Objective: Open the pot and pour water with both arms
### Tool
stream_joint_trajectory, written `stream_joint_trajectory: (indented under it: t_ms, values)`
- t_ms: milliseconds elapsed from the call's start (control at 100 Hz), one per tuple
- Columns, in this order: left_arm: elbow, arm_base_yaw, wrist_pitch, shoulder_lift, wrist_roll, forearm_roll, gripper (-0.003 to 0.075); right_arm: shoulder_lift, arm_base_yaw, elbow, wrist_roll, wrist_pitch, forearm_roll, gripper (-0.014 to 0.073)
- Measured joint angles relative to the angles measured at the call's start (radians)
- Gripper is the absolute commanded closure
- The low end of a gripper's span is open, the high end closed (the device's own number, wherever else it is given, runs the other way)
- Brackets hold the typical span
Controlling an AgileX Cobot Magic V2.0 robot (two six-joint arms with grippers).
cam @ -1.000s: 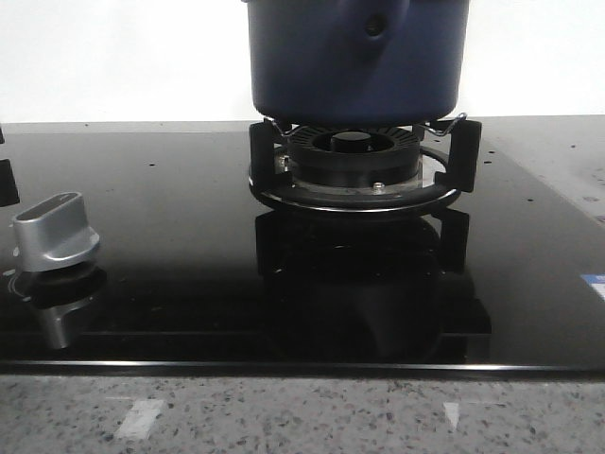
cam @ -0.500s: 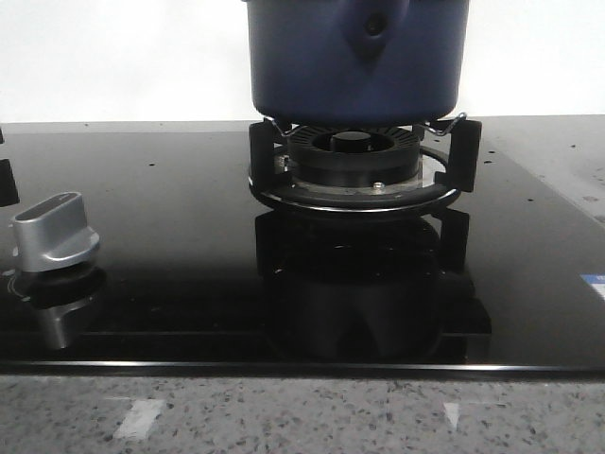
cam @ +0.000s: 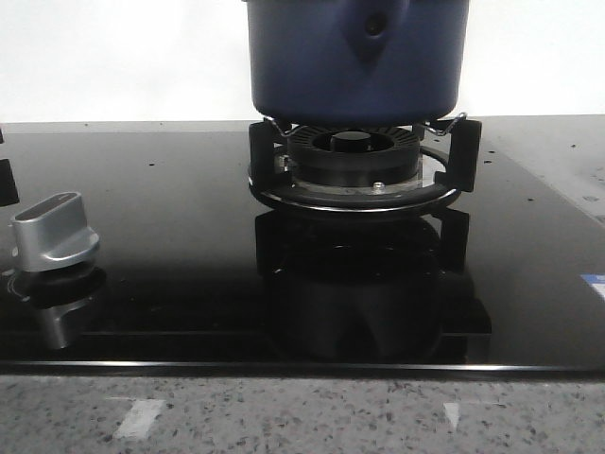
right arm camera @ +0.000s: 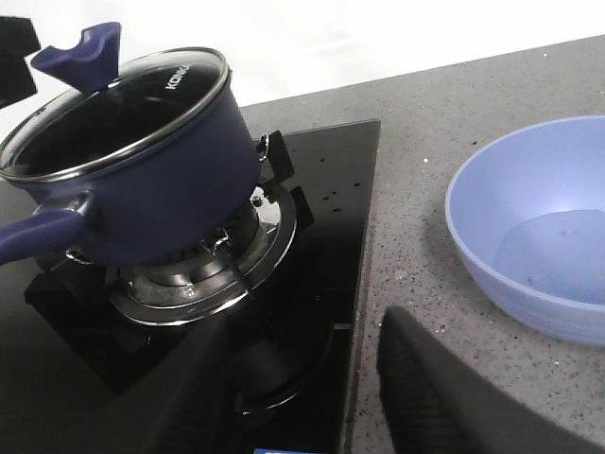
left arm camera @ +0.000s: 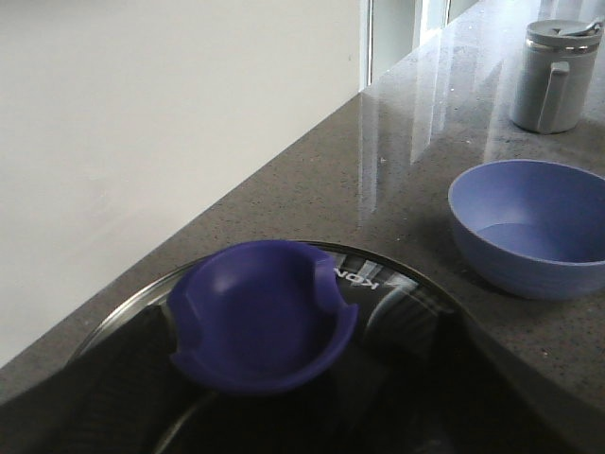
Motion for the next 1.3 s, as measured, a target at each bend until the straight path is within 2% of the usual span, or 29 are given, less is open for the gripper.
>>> stream_joint_trajectory:
  t_ms: [200,490,670,1110,1300]
  values:
    - [-0.030,0.000,-0.005,0.032,0.023,-0.023,0.0216,0.000,0.017,0.000,0.000,0.000,0.000,0.0263]
    - [-0.031,0.000,-0.007,0.088,0.027,-0.170,0.0218,0.000,0.019,0.000,-0.002,0.002,0.002,0.0263]
    - [-0.031,0.000,-0.007,0.108,0.033,-0.209,0.0218,0.000,0.019,0.000,-0.002,0.002,0.002,0.0263]
    - [-0.033,-0.038,0.002,0.153,0.227,-0.313,0.0220,0.000,0.019,0.004,-0.002,0.005,0.002,0.0263]
    - [-0.033,-0.038,0.000,0.153,0.235,-0.326,0.0292,0.000,0.019,0.004,-0.002,0.005,0.002,0.0264]
